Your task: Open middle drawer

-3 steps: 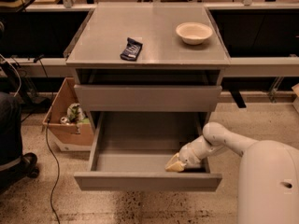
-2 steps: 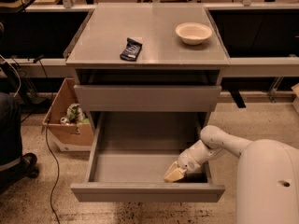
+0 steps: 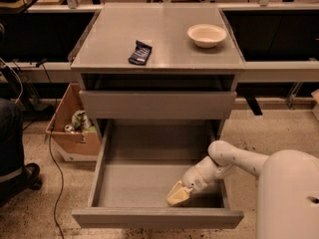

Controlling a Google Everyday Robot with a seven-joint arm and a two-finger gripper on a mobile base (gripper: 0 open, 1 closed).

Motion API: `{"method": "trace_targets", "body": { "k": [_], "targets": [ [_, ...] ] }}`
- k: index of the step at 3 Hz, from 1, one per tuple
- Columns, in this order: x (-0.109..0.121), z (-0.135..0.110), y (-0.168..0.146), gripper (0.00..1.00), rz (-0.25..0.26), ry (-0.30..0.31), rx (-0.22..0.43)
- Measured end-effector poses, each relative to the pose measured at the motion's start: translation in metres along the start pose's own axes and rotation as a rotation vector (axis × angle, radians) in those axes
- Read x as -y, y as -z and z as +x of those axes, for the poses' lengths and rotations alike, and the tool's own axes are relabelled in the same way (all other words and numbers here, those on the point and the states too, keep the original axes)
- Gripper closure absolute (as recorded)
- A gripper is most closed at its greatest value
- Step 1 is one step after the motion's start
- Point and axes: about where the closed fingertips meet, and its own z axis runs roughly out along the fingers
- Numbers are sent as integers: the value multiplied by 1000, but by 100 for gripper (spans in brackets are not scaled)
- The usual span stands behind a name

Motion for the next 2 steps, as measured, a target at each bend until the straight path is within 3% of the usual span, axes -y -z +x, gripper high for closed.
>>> {"method": "trace_targets", "body": {
  "k": [2],
  "targets": [
    [-18,-10,-23,100,-39,-15,54]
  ]
}}
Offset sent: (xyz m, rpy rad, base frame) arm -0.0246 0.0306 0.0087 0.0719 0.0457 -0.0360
